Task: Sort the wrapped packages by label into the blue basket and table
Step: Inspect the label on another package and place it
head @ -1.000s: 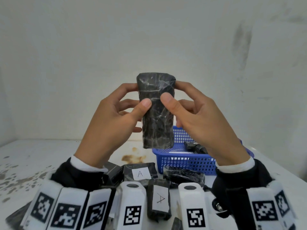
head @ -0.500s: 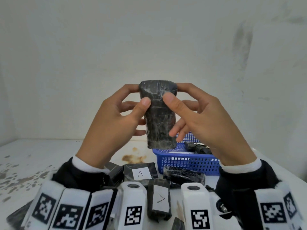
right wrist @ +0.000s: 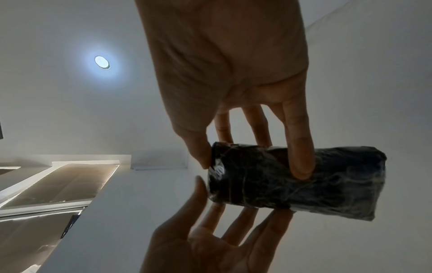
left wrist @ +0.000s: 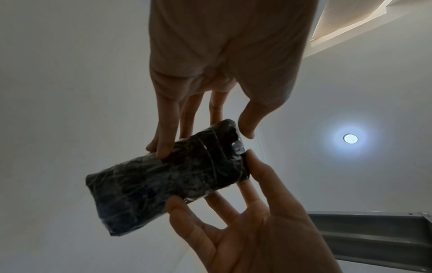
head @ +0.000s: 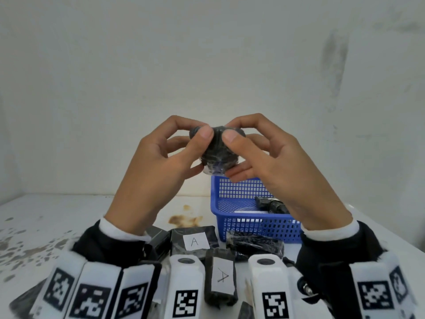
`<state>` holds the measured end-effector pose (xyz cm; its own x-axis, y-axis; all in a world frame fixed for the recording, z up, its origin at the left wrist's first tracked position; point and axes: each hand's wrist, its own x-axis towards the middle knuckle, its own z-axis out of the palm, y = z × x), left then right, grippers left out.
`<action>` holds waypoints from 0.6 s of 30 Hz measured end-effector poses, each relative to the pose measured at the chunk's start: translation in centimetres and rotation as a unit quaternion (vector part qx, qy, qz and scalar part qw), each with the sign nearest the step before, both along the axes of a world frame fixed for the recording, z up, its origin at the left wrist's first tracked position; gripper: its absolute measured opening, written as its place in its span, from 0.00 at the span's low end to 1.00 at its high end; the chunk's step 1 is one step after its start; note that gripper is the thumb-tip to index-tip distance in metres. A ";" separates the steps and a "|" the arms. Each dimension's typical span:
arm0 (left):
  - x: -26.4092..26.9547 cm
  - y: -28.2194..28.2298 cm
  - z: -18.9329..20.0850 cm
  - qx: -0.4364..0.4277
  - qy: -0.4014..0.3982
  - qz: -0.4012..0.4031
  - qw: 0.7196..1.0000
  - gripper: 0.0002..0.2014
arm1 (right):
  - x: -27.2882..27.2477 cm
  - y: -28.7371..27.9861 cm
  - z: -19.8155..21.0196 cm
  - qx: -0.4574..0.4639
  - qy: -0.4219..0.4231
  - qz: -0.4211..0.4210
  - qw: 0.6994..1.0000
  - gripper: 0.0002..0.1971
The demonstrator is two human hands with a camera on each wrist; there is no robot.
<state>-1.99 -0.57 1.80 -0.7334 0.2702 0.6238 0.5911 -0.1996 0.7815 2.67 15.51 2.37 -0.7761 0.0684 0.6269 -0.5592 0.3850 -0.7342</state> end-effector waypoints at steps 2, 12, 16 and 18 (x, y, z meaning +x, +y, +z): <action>0.1 0.0 0.0 0.004 0.001 -0.001 1.000 0.15 | 0.0 -0.1 0.0 0.007 0.003 -0.003 1.000 0.15; 0.1 -0.4 0.4 0.015 -0.125 -0.064 0.990 0.10 | 0.2 -0.3 -0.3 0.022 -0.002 0.008 1.000 0.07; -0.2 -0.7 0.3 0.019 -0.126 -0.055 0.990 0.09 | -0.1 -0.3 -0.3 0.040 0.003 0.014 0.999 0.11; -0.4 -0.6 0.2 0.015 -0.122 -0.045 0.991 0.17 | -0.1 -0.1 -0.4 0.048 0.009 0.022 0.999 0.21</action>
<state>-2.34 -1.15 2.04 -0.8374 0.3252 0.4394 0.3644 -0.2671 0.8921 2.53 15.40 1.99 -0.7658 -0.0264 0.6426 -0.5895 0.4283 -0.6849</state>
